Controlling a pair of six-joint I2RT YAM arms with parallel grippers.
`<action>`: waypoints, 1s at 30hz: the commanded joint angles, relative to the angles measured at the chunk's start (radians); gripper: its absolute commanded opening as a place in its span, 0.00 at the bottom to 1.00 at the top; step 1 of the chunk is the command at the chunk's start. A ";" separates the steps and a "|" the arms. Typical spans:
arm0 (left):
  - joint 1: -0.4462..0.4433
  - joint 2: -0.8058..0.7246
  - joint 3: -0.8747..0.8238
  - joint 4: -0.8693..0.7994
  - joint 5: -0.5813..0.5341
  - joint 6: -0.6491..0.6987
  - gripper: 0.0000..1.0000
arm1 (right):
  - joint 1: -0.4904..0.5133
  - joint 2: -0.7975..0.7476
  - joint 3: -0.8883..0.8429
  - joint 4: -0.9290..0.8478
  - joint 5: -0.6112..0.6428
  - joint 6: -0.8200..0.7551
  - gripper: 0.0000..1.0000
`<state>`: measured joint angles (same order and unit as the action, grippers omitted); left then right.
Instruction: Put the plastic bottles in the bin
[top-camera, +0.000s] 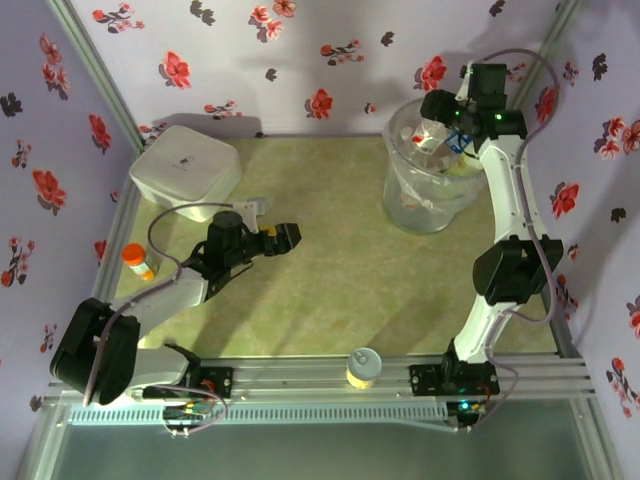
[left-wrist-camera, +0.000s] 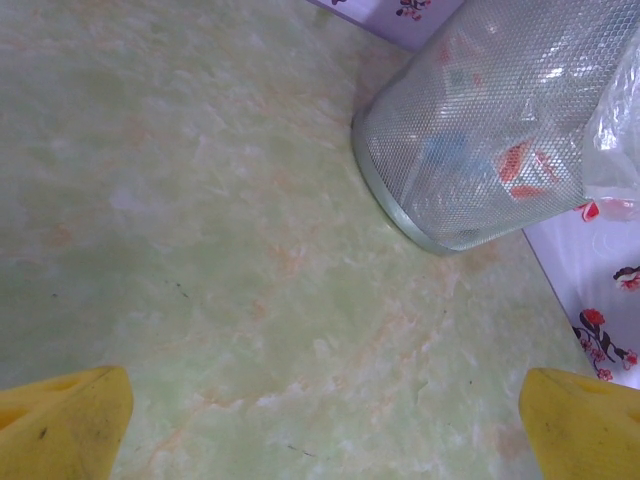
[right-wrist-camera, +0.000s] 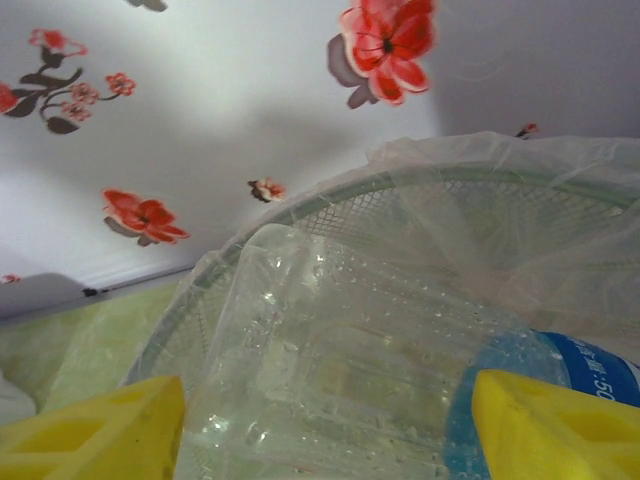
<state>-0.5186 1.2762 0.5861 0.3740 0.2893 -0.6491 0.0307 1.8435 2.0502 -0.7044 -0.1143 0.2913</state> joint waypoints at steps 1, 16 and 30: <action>0.008 -0.020 0.012 0.017 0.010 0.002 1.00 | -0.014 -0.029 -0.024 -0.059 0.073 -0.003 0.77; 0.021 -0.010 0.067 -0.046 -0.001 0.048 1.00 | -0.014 -0.207 0.023 -0.018 0.103 -0.058 0.84; 0.102 -0.207 0.184 -0.492 -0.302 0.232 1.00 | 0.141 -0.671 -0.486 0.030 0.198 -0.195 0.89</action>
<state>-0.4431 1.1179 0.7208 0.0296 0.1120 -0.5022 0.1101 1.2297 1.6608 -0.6926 0.0048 0.2028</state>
